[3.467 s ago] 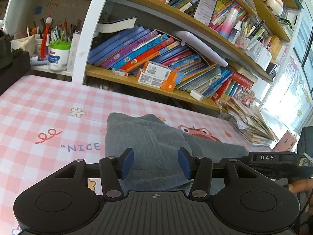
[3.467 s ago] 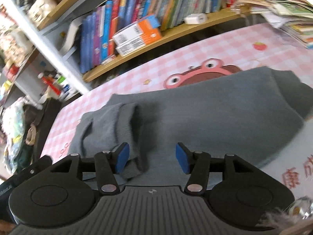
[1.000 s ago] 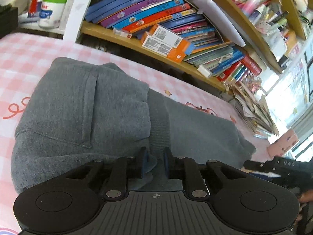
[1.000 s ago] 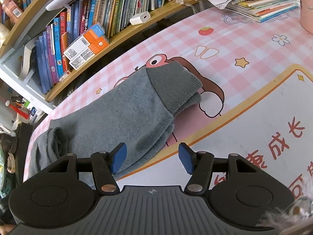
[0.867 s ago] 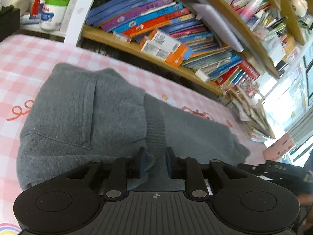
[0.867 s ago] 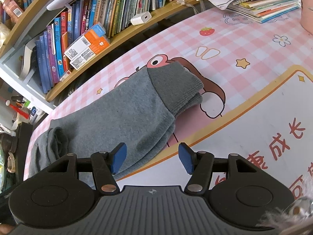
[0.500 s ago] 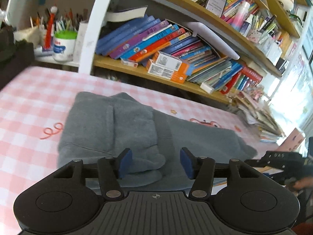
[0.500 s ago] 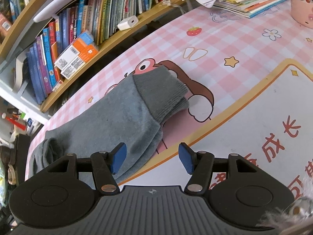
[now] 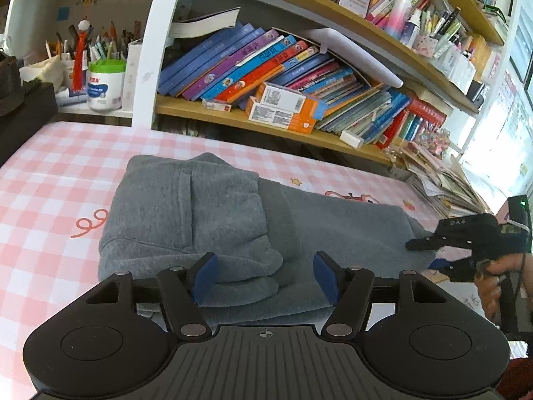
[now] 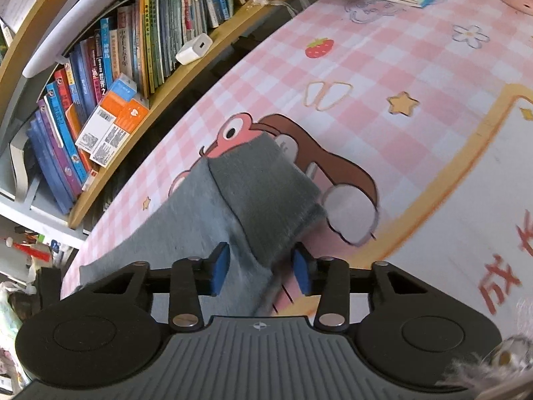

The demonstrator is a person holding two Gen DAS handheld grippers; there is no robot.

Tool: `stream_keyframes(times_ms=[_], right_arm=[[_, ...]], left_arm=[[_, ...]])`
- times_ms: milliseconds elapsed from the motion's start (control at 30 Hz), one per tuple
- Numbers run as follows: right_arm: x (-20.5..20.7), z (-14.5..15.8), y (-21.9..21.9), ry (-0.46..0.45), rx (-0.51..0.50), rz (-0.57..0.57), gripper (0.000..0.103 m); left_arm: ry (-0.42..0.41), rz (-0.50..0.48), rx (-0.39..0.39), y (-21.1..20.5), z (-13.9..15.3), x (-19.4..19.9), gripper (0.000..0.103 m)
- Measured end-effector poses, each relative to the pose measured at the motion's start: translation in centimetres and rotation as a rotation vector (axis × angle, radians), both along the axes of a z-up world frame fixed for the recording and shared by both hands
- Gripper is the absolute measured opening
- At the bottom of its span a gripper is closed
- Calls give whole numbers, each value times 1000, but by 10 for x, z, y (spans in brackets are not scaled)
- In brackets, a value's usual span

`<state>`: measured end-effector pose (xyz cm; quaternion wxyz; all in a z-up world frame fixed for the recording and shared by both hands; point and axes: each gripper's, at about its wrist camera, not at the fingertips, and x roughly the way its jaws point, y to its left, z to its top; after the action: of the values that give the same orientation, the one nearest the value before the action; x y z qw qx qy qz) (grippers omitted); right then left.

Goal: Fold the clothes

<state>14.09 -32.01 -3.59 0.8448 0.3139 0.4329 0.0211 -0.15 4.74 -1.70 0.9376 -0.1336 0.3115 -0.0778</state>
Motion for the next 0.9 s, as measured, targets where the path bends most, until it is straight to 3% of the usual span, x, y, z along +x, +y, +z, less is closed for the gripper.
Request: stream_keyframes(times_ms=[133, 333, 400, 533, 700, 867, 900], right_arm=[[10, 4, 14, -21, -67, 26, 17], [-4, 42, 17, -261, 75, 93, 14], [-5, 42, 16, -246, 77, 89, 14], [5, 21, 10, -124, 73, 34, 16], [14, 1, 5, -38, 116, -15, 36], [16, -5, 11, -18, 104, 6, 37], [16, -6, 12, -19, 104, 10, 31]], left_arm=[[6, 14, -4, 2, -1, 1, 64], [-9, 23, 1, 1, 0, -1, 64], [-9, 23, -2, 2, 0, 0, 64], [-8, 10, 5, 0, 0, 1, 64], [-6, 6, 5, 0, -1, 3, 64], [-10, 3, 6, -1, -1, 2, 64], [-12, 3, 7, -1, 0, 2, 64]])
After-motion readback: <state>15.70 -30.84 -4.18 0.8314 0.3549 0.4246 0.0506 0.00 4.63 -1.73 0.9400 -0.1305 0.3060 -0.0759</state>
